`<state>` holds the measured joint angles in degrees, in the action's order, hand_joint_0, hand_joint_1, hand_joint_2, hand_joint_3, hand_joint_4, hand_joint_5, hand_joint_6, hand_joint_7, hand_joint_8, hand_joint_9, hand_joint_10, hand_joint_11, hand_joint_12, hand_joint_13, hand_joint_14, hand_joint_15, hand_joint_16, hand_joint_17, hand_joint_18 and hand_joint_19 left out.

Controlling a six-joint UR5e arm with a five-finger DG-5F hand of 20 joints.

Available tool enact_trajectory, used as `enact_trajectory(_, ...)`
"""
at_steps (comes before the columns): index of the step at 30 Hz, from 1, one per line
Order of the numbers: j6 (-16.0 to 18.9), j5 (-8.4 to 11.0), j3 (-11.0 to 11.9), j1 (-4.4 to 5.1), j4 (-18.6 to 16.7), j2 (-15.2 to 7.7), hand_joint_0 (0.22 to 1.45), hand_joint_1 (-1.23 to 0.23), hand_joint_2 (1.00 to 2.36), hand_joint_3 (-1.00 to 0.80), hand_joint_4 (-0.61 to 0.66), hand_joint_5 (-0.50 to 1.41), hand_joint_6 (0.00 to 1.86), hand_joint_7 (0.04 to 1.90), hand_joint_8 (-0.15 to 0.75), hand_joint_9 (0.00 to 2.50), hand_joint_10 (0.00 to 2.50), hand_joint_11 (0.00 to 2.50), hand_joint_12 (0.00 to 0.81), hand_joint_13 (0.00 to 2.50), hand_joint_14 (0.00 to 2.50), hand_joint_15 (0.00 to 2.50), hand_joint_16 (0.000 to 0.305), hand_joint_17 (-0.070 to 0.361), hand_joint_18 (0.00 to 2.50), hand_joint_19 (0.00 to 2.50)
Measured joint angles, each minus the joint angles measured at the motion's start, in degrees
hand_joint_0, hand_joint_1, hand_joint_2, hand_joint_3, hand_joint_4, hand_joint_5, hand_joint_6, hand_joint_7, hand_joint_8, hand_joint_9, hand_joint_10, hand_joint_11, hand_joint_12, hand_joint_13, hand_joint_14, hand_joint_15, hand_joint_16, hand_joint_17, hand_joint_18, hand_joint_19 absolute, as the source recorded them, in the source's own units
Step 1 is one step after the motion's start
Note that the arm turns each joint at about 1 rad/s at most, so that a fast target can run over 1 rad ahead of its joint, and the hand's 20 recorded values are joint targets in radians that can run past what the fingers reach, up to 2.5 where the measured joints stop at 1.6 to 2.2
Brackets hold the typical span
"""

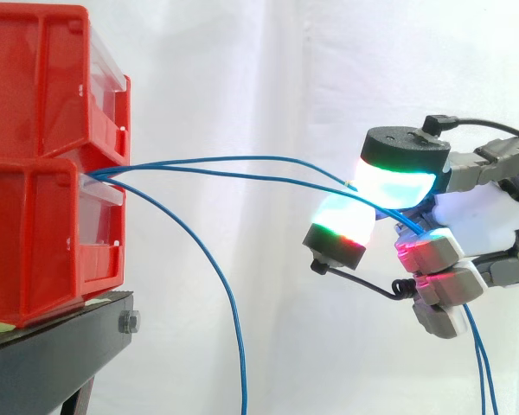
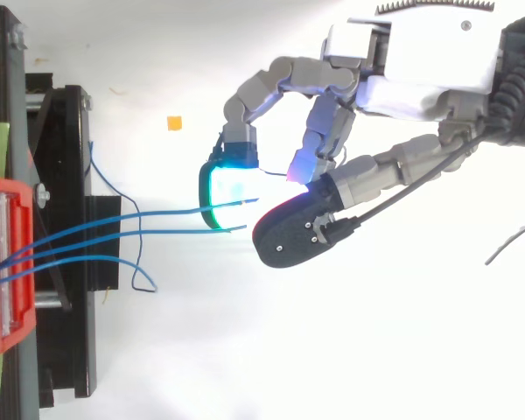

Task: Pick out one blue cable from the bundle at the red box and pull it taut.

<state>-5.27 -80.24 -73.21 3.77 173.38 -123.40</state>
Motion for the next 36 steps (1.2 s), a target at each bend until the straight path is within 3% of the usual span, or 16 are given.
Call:
enact_trajectory(6,0.0,0.08,0.0,0.01,-0.13,0.0,0.56,-0.56,1.01,-0.23,0.05,-0.09,0.91,0.98,0.36,1.29,0.02,0.77,0.471,1.29,0.02,0.82,0.06,0.135,0.99,0.74)
enact_trajectory(36,0.26,0.11,-0.03,-0.27,-0.32,-0.01,0.52,-0.61,1.01,-0.38,0.06,-0.1,0.89,1.0,0.315,1.26,0.03,0.82,0.42,1.25,0.02,0.85,0.05,0.112,0.93,0.81)
